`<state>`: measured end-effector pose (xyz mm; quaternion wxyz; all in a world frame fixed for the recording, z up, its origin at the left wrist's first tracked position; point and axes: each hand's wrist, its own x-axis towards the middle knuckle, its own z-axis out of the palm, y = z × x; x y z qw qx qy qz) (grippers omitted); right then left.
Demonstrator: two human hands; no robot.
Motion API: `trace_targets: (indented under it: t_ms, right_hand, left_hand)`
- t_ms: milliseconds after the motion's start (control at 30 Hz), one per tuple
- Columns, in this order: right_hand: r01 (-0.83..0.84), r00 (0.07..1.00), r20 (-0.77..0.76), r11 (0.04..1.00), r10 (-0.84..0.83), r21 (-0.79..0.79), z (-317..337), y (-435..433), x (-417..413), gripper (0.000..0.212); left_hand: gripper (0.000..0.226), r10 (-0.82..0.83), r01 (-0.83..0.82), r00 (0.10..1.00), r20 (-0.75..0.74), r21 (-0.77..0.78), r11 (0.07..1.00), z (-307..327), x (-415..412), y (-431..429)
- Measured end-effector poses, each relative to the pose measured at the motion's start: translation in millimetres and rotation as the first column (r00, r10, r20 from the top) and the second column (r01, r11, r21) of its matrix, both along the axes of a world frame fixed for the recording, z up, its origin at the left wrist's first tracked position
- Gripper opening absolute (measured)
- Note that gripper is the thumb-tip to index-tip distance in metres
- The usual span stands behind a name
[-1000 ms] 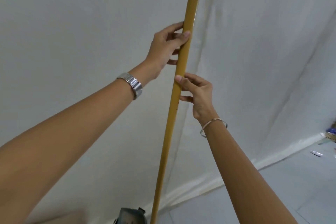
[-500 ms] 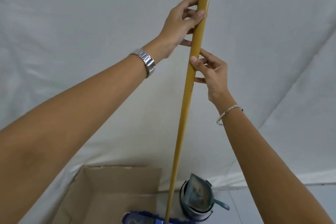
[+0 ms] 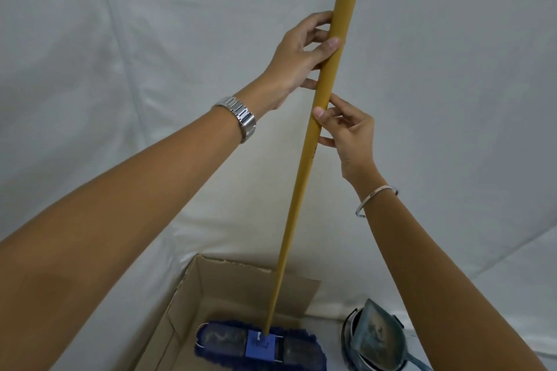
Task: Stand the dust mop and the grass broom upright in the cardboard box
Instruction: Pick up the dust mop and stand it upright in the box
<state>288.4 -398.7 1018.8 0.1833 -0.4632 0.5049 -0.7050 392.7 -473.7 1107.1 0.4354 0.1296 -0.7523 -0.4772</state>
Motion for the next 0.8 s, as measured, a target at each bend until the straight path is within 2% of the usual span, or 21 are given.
trace_targets:
  t_ms: [267, 433, 600, 800]
  right_hand:
    - [0.069, 0.996, 0.050, 0.997, -0.069, -0.015, -32, -63, 19, 0.034]
    - [0.104, 0.994, 0.039, 0.993, -0.106, 0.048, -63, -93, 11, 0.032]
    - [0.162, 0.985, 0.050, 0.984, -0.166, 0.071, -83, -120, 2, 0.031]
    - [0.084, 0.989, 0.112, 0.986, -0.100, 0.144, -79, -159, -22, 0.024]
  left_hand:
    - [0.048, -0.033, 0.031, 0.998, 0.045, 0.041, 0.999, -23, 16, -56]
    - [0.046, -0.060, 0.050, 0.993, 0.101, 0.099, 0.994, -53, 13, -89]
    - [0.038, -0.056, 0.049, 0.998, 0.038, 0.171, 0.984, -76, -1, -122]
    - [0.028, -0.001, 0.004, 1.000, -0.012, 0.242, 0.970, -79, -24, -162]
